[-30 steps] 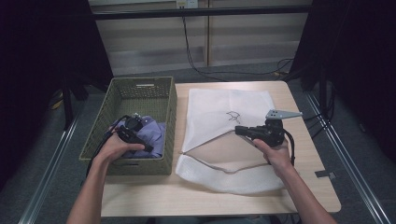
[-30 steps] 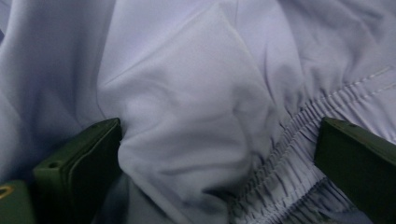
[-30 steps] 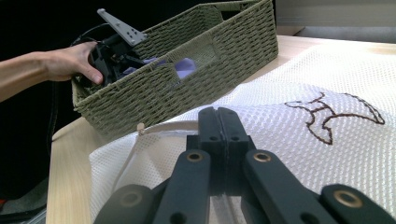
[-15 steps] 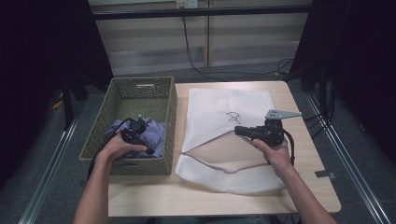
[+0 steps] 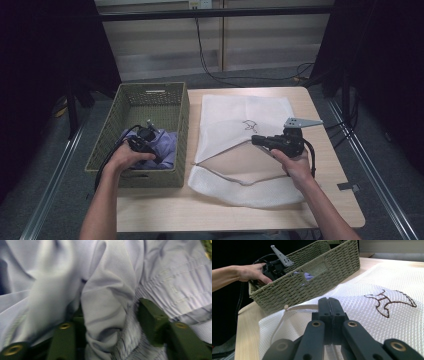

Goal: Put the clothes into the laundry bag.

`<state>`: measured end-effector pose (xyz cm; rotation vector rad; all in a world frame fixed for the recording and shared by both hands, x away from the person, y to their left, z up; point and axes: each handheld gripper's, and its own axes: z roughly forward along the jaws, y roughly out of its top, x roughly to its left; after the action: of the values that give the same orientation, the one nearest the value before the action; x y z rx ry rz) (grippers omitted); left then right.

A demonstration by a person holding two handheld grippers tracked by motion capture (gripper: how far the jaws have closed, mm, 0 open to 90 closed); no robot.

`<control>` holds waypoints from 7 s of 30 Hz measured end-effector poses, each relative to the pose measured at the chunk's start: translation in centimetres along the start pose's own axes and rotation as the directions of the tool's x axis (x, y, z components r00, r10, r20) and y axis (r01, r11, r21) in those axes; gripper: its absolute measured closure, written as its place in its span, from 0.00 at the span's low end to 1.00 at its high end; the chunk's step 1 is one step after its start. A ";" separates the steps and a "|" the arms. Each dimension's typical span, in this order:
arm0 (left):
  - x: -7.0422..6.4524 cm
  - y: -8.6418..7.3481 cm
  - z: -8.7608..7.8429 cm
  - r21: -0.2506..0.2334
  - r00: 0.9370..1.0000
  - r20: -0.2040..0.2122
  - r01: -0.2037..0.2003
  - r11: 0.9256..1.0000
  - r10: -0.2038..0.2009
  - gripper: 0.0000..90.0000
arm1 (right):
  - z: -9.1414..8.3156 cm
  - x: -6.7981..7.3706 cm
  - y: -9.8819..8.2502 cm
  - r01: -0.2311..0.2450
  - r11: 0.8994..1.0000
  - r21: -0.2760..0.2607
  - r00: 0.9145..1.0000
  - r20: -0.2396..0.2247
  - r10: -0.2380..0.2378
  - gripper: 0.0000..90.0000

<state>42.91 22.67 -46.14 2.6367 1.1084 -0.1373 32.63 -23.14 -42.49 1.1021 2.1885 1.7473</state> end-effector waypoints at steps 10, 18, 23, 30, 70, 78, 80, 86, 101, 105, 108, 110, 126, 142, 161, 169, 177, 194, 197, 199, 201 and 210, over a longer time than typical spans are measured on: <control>-0.3 0.2 -0.1 0.023 1.000 -0.018 0.003 1.000 -0.002 0.84 | 0.2 0.0 0.0 0.000 1.000 0.002 1.000 -0.005 0.000 1.00; 0.2 0.1 -0.6 0.004 0.999 0.003 0.052 0.999 -0.052 0.87 | 0.4 0.1 -0.1 0.000 1.000 0.010 1.000 -0.006 0.000 1.00; 0.3 0.0 -1.3 -0.055 0.998 0.001 0.067 0.996 -0.067 0.87 | 0.4 0.0 -0.1 -0.005 1.000 0.006 1.000 -0.008 0.005 1.00; 0.7 -0.3 -2.8 -0.136 0.996 0.017 0.091 0.987 -0.090 0.87 | 0.4 0.0 -0.1 0.001 1.000 0.007 1.000 -0.005 -0.001 1.00; -1.9 -4.3 -9.5 -0.699 0.995 -0.014 0.059 0.712 -0.096 0.88 | 0.0 -0.2 -0.3 -0.011 1.000 0.001 1.000 -0.001 0.011 1.00; -2.6 -4.9 -10.3 -0.759 0.992 -0.022 0.063 0.648 -0.123 0.88 | -0.2 -0.2 -0.3 -0.009 1.000 -0.004 1.000 0.001 0.009 1.00; -2.9 -5.0 -10.6 -0.770 0.993 -0.018 0.061 0.635 -0.117 0.88 | -0.3 -0.2 -0.3 -0.011 1.000 -0.004 1.000 0.004 0.011 1.00; -3.6 -5.1 -11.7 -0.803 0.993 -0.031 0.044 0.595 -0.115 0.88 | -0.4 -0.2 -0.4 -0.004 1.000 -0.007 1.000 0.004 0.004 1.00; -4.5 -6.1 -14.4 -0.860 0.995 -0.038 0.014 0.510 -0.090 0.88 | -0.6 -0.2 -0.4 -0.006 1.000 -0.007 1.000 0.007 0.007 1.00; -4.7 -6.3 -15.1 -0.871 0.996 -0.042 0.004 0.491 -0.083 0.88 | -0.7 -0.2 -0.4 -0.006 1.000 -0.009 1.000 0.005 0.006 1.00; -5.0 -6.5 -15.6 -0.884 0.997 -0.038 0.001 0.467 -0.074 0.88 | -0.7 -0.2 -0.4 -0.006 1.000 -0.008 1.000 0.006 0.006 1.00; -5.1 -6.7 -15.9 -0.888 0.996 -0.042 -0.003 0.461 -0.075 0.88 | -0.7 -0.2 -0.4 -0.006 1.000 -0.008 1.000 0.006 0.006 1.00; -6.9 -7.7 -18.5 -0.924 0.997 -0.068 -0.051 0.379 -0.034 0.88 | -0.6 -0.1 -0.4 -0.008 1.000 -0.007 1.000 0.006 0.008 1.00; -8.3 -8.5 -20.3 -0.943 0.995 -0.096 -0.086 0.321 -0.015 0.88 | -0.6 -0.1 -0.3 -0.005 1.000 -0.008 1.000 0.004 0.005 1.00; -11.9 -10.2 -23.6 -0.953 0.985 -0.168 -0.175 0.247 0.050 0.88 | -0.7 0.0 -0.2 0.000 1.000 -0.011 1.000 0.006 0.001 1.00; -13.5 -10.0 -24.0 -0.954 0.980 -0.172 -0.190 0.232 0.096 0.88 | -0.8 0.1 -0.2 0.002 1.000 -0.010 1.000 0.005 -0.002 1.00; -14.9 -9.7 -24.4 -0.948 0.971 -0.194 -0.222 0.226 0.140 0.88 | -0.7 0.2 -0.2 0.004 1.000 -0.009 1.000 0.006 -0.004 1.00; -17.7 -7.7 -23.7 -0.946 0.950 -0.144 -0.214 0.242 0.275 0.88 | -0.5 0.2 -0.2 0.008 1.000 -0.002 1.000 0.000 -0.008 1.00; -18.1 -7.3 -23.5 -0.946 0.947 -0.141 -0.215 0.243 0.288 0.88 | -0.5 0.2 -0.2 0.008 1.000 -0.001 1.000 0.000 -0.008 1.00; -18.4 -7.1 -23.4 -0.947 0.945 -0.135 -0.212 0.242 0.299 0.88 | -0.4 0.2 -0.2 0.011 1.000 -0.001 1.000 -0.002 -0.011 1.00; -18.6 -6.8 -23.2 -0.945 0.943 -0.130 -0.211 0.248 0.306 0.88 | -0.4 0.3 -0.2 0.010 1.000 0.000 1.000 -0.005 -0.010 1.00; -20.2 -4.6 -21.6 -0.935 0.928 -0.099 -0.210 0.285 0.360 0.88 | -0.3 0.3 -0.2 0.009 1.000 0.001 1.000 -0.010 -0.009 1.00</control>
<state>25.05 18.17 -22.54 1.6139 0.3645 0.3287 32.16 -23.23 -42.48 1.0841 2.1965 1.7519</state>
